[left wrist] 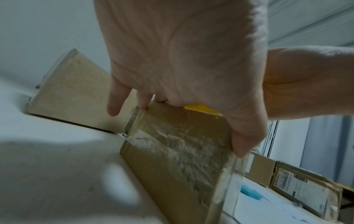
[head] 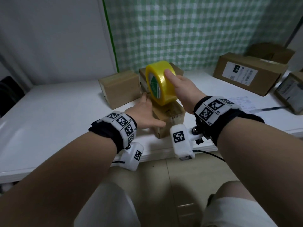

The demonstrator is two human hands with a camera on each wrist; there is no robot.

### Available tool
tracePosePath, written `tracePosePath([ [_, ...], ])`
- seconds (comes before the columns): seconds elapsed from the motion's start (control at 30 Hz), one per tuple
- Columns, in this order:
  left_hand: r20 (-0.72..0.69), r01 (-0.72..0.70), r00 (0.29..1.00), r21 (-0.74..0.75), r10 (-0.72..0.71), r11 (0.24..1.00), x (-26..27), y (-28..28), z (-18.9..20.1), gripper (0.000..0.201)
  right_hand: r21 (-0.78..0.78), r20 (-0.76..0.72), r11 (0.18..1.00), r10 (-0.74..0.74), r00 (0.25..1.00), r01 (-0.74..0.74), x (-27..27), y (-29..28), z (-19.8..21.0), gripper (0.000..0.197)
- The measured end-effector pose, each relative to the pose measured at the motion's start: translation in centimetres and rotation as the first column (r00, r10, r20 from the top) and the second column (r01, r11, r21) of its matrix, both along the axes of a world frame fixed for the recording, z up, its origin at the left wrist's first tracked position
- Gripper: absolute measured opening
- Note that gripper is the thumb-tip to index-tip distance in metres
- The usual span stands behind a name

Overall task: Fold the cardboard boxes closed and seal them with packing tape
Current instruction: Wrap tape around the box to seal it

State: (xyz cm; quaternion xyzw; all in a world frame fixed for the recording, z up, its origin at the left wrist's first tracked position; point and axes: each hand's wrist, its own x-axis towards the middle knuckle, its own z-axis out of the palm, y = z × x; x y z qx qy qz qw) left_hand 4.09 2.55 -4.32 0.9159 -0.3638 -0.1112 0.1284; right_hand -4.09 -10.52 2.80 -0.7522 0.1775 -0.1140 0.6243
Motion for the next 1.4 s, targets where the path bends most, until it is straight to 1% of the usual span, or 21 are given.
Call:
tracePosePath([
  [0.03,0.017,-0.004,1.0,0.01,0.004,1.0,0.0,-0.1,-0.1,0.128,-0.003,0.002,1.0,0.001,1.0,-0.001,0.0,0.0,-0.1,0.055],
  [0.13,0.075,-0.02,0.997,0.041,0.017,0.999,-0.2,-0.2,-0.1,0.127,0.004,-0.011,1.0,-0.011,1.0,0.011,0.2,0.3,-0.2,0.09],
  [0.23,0.125,-0.033,0.992,0.07,0.024,0.997,-0.7,-0.2,0.1,0.125,0.005,-0.018,1.0,-0.009,1.0,0.01,0.4,0.3,-0.2,0.107],
  [0.3,0.133,-0.035,0.991,0.091,0.023,0.995,-0.9,-0.2,0.4,0.123,0.003,-0.024,1.0,-0.01,1.0,0.01,0.4,0.2,0.0,0.11],
  [0.4,0.151,-0.046,0.988,0.128,0.026,0.991,-1.3,-0.4,0.7,0.122,0.019,-0.04,1.0,-0.009,0.999,0.01,-0.1,0.5,0.5,0.1],
  [0.53,0.167,-0.055,0.986,0.163,0.027,0.985,-1.6,-0.5,1.0,0.118,0.026,-0.049,0.999,-0.023,0.999,0.024,-0.6,0.5,0.7,0.079],
  [0.7,0.182,-0.056,0.983,0.157,0.027,0.986,-2.0,-0.5,1.3,0.112,-0.014,-0.071,1.0,-0.028,0.997,0.027,-1.6,0.1,1.1,0.07],
  [0.77,0.181,-0.058,0.983,0.159,0.029,0.986,-2.0,-0.5,1.4,0.113,-0.032,-0.077,0.999,-0.043,0.996,0.041,-2.1,0.0,1.4,0.066],
  [0.87,0.176,-0.059,0.984,0.162,0.03,0.985,-1.9,-0.6,1.3,0.113,-0.054,-0.071,0.997,-0.051,0.996,0.047,-2.9,0.0,1.7,0.048],
  [0.9,0.171,-0.059,0.985,0.156,0.032,0.986,-1.9,-0.6,1.4,0.113,-0.054,-0.07,0.997,-0.055,0.996,0.051,-3.2,-0.1,1.8,0.045],
  [1.03,0.132,-0.035,0.991,0.154,0.015,0.988,-1.7,-0.6,1.4,0.115,-0.016,-0.076,0.996,-0.084,0.994,0.083,-4.2,-0.3,1.8,0.062],
  [1.13,0.126,-0.022,0.992,0.16,0.002,0.987,-1.5,-0.8,1.4,0.116,0.017,-0.088,0.994,-0.105,0.991,0.107,-5.2,-0.5,2.0,0.07],
  [1.2,0.126,-0.018,0.992,0.156,-0.001,0.988,-1.4,-1.0,1.4,0.12,0.025,-0.106,0.993,-0.112,0.988,0.115,-5.9,-0.4,2.3,0.075],
  [1.23,0.124,-0.018,0.992,0.146,0.0,0.989,-1.4,-1.0,1.3,0.123,0.03,-0.116,0.993,-0.108,0.987,0.112,-6.1,-0.4,2.4,0.074],
  [1.3,0.12,-0.03,0.993,0.133,0.014,0.991,-1.3,-1.2,1.3,0.125,0.03,-0.14,0.995,-0.087,0.986,0.092,-6.8,-0.3,2.7,0.064],
  [1.4,0.125,-0.053,0.992,0.185,0.03,0.981,-1.4,-1.3,1.4,0.126,0.01,-0.19,0.999,-0.046,0.981,0.049,-8.0,-0.3,2.6,0.052],
])
